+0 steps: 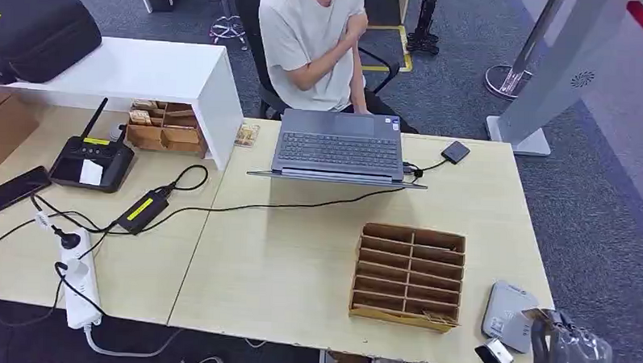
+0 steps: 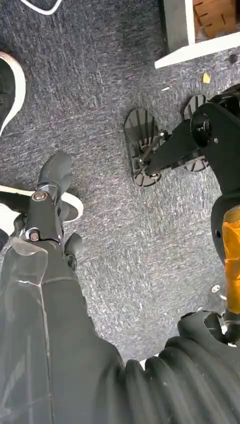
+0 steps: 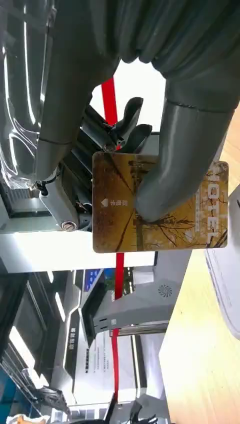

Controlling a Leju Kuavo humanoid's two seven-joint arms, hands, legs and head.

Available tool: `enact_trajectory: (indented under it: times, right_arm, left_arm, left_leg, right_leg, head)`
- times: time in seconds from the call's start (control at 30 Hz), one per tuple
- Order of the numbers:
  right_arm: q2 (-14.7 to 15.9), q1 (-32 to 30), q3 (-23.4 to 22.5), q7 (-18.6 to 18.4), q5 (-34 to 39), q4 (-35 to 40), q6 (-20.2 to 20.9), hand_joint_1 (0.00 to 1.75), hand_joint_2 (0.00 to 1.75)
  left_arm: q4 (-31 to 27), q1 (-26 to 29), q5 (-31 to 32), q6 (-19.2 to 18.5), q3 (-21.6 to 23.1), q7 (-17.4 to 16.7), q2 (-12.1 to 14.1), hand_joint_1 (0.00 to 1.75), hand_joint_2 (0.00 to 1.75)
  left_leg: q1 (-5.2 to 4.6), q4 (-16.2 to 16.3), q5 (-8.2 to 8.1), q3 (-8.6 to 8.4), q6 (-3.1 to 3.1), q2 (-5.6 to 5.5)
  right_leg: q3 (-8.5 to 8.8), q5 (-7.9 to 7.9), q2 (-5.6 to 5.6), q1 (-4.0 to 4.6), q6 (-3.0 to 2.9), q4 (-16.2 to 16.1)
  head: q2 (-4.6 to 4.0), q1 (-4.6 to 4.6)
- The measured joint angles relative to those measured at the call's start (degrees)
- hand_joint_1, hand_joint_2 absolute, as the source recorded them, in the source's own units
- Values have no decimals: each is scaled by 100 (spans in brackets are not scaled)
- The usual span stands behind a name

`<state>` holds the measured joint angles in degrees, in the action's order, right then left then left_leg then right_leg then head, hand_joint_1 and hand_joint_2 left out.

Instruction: Pass the card to the sensor for recognition and then transmit it.

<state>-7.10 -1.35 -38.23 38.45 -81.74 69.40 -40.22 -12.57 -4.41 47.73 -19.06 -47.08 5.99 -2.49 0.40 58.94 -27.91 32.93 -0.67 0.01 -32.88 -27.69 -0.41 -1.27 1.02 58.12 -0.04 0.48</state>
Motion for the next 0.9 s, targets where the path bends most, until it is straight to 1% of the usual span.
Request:
enact_trajectory:
  times: [0.37,0.47,0.53,0.6,0.67,0.7,0.8,0.9]
  right_arm:
    - [0,34,-9,15,-11,-50,-2,175,175]
    - [0,35,-7,107,89,-18,-4,175,175]
    - [0,25,59,129,232,107,-2,175,175]
    - [2,26,221,127,413,317,-2,175,175]
    - [64,33,508,-99,604,643,-2,175,175]
    - [146,48,726,-291,682,825,-2,175,175]
    - [462,229,1365,-908,776,1231,-2,175,175]
    - [831,526,2029,-1343,774,1519,0,175,175]
  left_arm:
    - [0,0,11,0,0,-2,0,0,175]
    - [0,-2,31,-7,-2,-17,0,0,175]
    - [0,-6,66,-13,-2,-35,2,0,175]
    - [0,-18,96,-18,-2,-55,4,0,175]
    - [0,-46,129,-42,-2,-85,7,0,175]
    - [0,-61,135,-48,-2,-111,7,0,175]
    - [0,-105,190,-48,-2,-125,9,0,175]
    - [0,-145,276,7,-2,-155,7,0,175]
  left_leg:
    - [0,0,0,-4,0,2]
    - [0,0,0,-4,0,1]
    - [-1,0,0,-2,0,1]
    - [-1,0,1,0,0,1]
    - [-2,0,2,0,0,0]
    - [-1,0,3,0,1,0]
    - [-2,0,3,0,1,3]
    - [-2,1,5,-2,-1,4]
  right_leg:
    - [4,1,1,0,1,0]
    - [6,1,1,0,1,0]
    - [5,2,1,-1,1,1]
    - [4,4,2,-1,0,2]
    - [4,4,0,-1,0,3]
    - [4,4,0,-1,0,3]
    - [3,6,5,-1,-2,4]
    - [3,8,5,-1,-2,4]
  head:
    - [0,0]
    - [0,0]
    - [0,0]
    - [0,-2]
    - [0,0]
    - [0,-2]
    - [0,0]
    - [0,0]
